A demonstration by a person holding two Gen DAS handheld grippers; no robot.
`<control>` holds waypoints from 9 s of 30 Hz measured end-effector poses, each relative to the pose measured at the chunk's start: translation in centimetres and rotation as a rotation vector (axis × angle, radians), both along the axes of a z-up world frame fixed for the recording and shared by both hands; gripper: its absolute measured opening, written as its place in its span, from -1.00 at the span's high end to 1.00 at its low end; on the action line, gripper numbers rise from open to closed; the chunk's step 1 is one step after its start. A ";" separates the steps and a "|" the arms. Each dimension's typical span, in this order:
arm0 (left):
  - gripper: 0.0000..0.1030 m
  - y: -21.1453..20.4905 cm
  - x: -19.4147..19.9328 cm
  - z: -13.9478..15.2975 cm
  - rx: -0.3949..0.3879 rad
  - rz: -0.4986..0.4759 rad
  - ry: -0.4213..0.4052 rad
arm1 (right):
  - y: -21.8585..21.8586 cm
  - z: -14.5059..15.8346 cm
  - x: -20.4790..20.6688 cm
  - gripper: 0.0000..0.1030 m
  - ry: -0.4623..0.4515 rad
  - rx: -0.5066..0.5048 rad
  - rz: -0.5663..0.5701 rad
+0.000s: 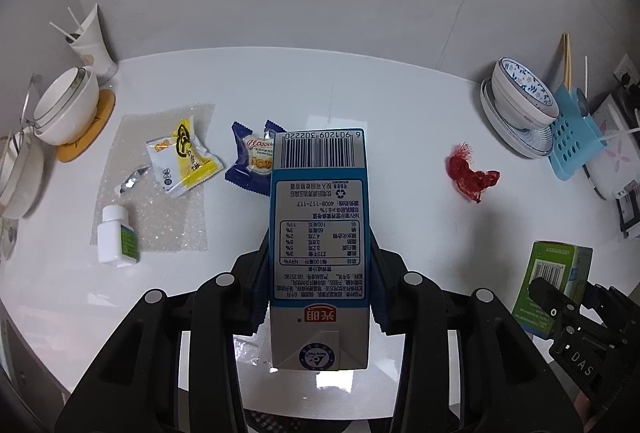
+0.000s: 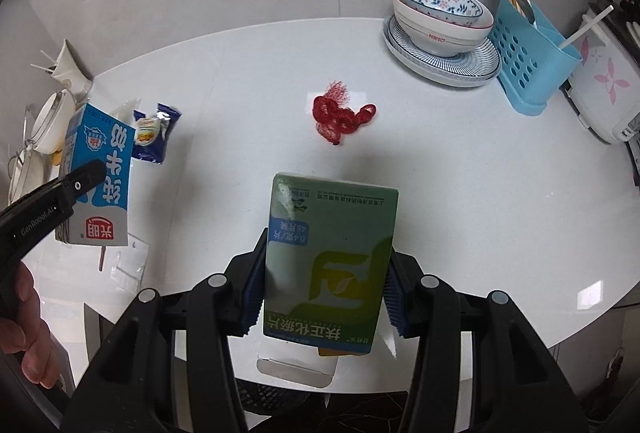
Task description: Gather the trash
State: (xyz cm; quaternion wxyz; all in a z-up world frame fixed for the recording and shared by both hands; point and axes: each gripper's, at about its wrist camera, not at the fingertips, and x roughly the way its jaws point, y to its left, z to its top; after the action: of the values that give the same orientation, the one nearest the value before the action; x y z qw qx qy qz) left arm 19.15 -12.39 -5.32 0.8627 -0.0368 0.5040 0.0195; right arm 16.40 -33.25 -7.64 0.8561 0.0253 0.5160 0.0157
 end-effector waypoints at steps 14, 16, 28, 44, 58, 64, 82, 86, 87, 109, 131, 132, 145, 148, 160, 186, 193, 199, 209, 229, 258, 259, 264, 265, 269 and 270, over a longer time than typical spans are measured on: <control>0.23 0.2 -8.1 1.3 -0.024 -0.030 -0.056 | 1.4 1.3 -5.4 0.09 -0.094 0.001 0.030; 0.23 0.4 -9.3 1.3 -0.022 -0.029 -0.067 | 1.7 1.3 -6.2 0.09 -0.098 0.001 0.035; 0.23 1.9 -14.6 0.3 -0.053 -0.028 -0.060 | 3.7 1.2 -10.4 0.09 -0.125 0.001 0.060; 0.24 4.5 -20.9 -1.6 -0.079 -0.014 -0.046 | 7.1 -1.2 -15.5 0.09 -0.125 -0.007 0.109; 0.24 6.4 -24.6 -5.8 -0.089 -0.006 0.014 | 9.1 -4.7 -18.6 0.09 -0.081 -0.012 0.167; 0.23 6.6 -26.2 -7.7 -0.093 -0.012 0.025 | 10.2 -7.1 -20.1 0.09 -0.044 -0.014 0.205; 0.23 6.7 -27.2 -16.3 -0.081 -0.040 0.109 | 11.5 -14.7 -21.5 0.09 0.064 -0.013 0.270; 0.23 6.7 -27.3 -17.9 -0.067 -0.041 0.123 | 11.5 -16.6 -21.5 0.09 0.093 -0.012 0.277; 0.23 6.7 -27.4 -18.2 -0.065 -0.043 0.121 | 11.5 -17.0 -21.5 0.09 0.098 -0.011 0.279; 0.23 3.7 -27.5 -24.1 -0.049 -0.155 0.181 | 9.9 -22.5 -21.4 0.08 0.156 -0.024 0.246; -0.44 3.9 -28.2 -22.0 -0.050 -0.160 0.115 | 9.8 -22.6 -21.4 0.07 0.146 -0.034 0.257; -0.50 4.2 -28.3 -21.9 -0.047 -0.149 0.113 | 10.0 -22.6 -21.4 0.07 0.145 -0.033 0.266; -0.88 9.0 -29.4 -21.4 -0.086 0.010 0.096 | 14.5 -23.3 -20.8 0.07 0.134 -0.027 0.393; -0.88 10.0 -29.7 -21.5 -0.091 0.034 0.111 | 15.5 -23.8 -20.7 0.07 0.134 -0.029 0.415; -0.88 12.4 -30.2 -22.1 -0.082 0.092 0.128 | 18.3 -25.0 -20.0 0.05 0.150 -0.041 0.490; -0.88 10.6 -28.1 -22.3 -0.098 0.023 0.132 | 14.6 -22.2 -19.2 -0.85 0.119 -0.081 0.407; -0.88 9.8 -27.3 -19.9 -0.106 -0.018 0.097 | 12.6 -19.1 -18.9 -0.85 0.048 -0.100 0.350; -0.86 9.7 -26.2 -16.7 -0.102 -0.020 0.077 | 9.9 -15.5 -18.5 -0.85 0.022 -0.065 0.276; -0.86 9.6 -23.8 -11.2 -0.151 -0.032 0.026 | 7.0 -9.5 -17.5 -0.85 -0.045 -0.036 0.202; -0.86 6.6 -17.5 -4.0 -0.106 -0.027 -0.034 | 2.7 -2.0 -12.2 -0.85 -0.151 -0.012 0.176; -0.86 5.8 0.3 -2.5 -0.022 0.070 -0.052 | -3.0 -0.2 4.5 -0.54 -0.144 -0.029 0.181; -0.86 5.9 1.0 -2.8 -0.018 0.074 -0.045 | -2.9 -0.5 5.0 -0.51 -0.134 -0.033 0.180; -0.86 6.5 4.1 -4.4 -0.001 0.084 -0.012 | -2.7 -1.8 7.8 -0.42 -0.097 -0.050 0.188; -0.86 6.6 4.6 -4.6 -0.002 0.084 -0.007 | -2.6 -2.0 8.3 -0.39 -0.089 -0.051 0.190; -0.86 6.5 6.8 -6.0 0.011 0.069 0.024 | -2.5 -3.2 10.3 -0.29 -0.056 -0.060 0.189; -0.86 6.4 7.4 -6.4 0.019 0.066 0.032 | -2.5 -3.5 10.9 -0.28 -0.048 -0.061 0.192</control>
State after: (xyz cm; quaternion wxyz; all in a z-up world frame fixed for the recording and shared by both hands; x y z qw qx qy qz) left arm 26.53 -5.95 -11.70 0.8538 -0.0450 0.5160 0.0531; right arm 27.27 -35.77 -11.11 0.8632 -0.0508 0.4955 0.0827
